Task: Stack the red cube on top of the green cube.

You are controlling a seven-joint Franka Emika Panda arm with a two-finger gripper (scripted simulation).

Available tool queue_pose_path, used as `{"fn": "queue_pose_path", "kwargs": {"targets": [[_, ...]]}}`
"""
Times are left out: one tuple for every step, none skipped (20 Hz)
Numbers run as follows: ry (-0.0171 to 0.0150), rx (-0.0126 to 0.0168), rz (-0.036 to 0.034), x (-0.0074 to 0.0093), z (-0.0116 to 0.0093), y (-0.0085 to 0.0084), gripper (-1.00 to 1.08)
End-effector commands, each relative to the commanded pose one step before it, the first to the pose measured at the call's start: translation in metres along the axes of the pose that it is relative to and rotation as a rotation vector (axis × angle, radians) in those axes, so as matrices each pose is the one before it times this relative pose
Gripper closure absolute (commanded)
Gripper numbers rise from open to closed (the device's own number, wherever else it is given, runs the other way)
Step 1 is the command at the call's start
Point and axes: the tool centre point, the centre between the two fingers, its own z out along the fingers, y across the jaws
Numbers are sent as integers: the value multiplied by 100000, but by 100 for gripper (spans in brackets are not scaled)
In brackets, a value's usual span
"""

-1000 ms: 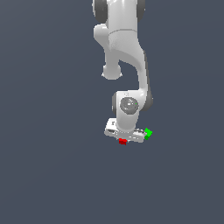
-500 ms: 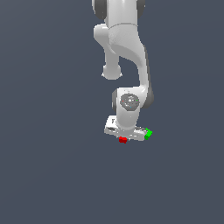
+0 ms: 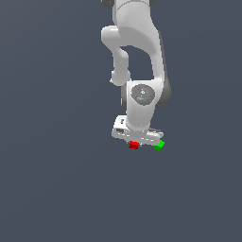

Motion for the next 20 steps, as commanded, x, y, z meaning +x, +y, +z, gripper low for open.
{"fn": "queue_pose_path", "kwargs": {"targets": [[-67,-25,-1,-5,-1133,4,108],[0,0,0,22,-302,-7,108],[0,0,0,25,-234,-8,108],[0,0,0,24,-161,-8,108],[0,0,0,18,-92,-6,108],[0,0,0,7,-29,-2,108],[111,38,25,8,137,13,108],[0,0,0,-20,17,-38,108],[0,0,0,-62,51,-114,108],[0,0,0,-103,85,-190,108],[0,0,0,-144,119,-266,108],[0,0,0,-185,152,-341,108],[0,0,0,-227,186,-416,108],[0,0,0,-268,219,-490,108],[0,0,0,-308,253,-564,108],[0,0,0,-348,286,-638,108],[0,0,0,-385,318,-711,108],[0,0,0,-421,351,-784,108],[0,0,0,-455,384,-858,108],[0,0,0,-485,416,-933,108]]}}
